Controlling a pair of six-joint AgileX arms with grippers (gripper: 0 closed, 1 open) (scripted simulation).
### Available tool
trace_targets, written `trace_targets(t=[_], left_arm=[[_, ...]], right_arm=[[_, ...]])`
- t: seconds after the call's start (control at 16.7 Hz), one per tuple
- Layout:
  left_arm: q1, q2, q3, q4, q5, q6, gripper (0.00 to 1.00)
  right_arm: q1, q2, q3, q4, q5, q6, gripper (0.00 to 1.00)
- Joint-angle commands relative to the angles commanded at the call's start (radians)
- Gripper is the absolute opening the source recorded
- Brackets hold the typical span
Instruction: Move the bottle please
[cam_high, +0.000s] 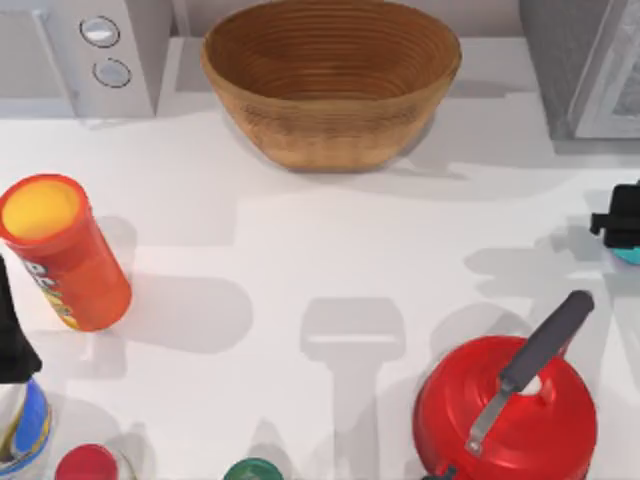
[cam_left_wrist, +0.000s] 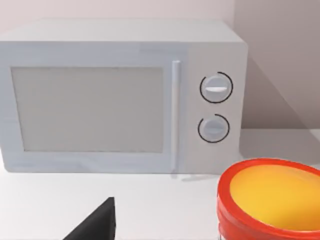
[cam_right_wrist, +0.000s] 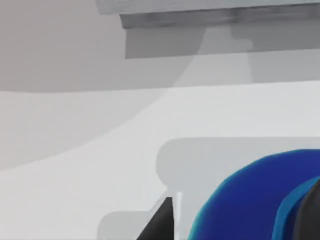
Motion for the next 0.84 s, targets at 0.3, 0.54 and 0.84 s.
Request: trace_targets(t=[0.3, 0.54, 0.84], left_arm=[[0.000, 0.000, 0.000, 0.000, 0.000, 0.000, 1.00], [0.000, 0.000, 0.000, 0.000, 0.000, 0.000, 1.00], [0.000, 0.000, 0.000, 0.000, 0.000, 0.000, 1.00]], right_arm=[[0.000, 0.000, 0.000, 0.000, 0.000, 0.000, 0.75], [0.000, 0.000, 0.000, 0.000, 0.000, 0.000, 1.00], [0.000, 0.000, 0.000, 0.000, 0.000, 0.000, 1.00]])
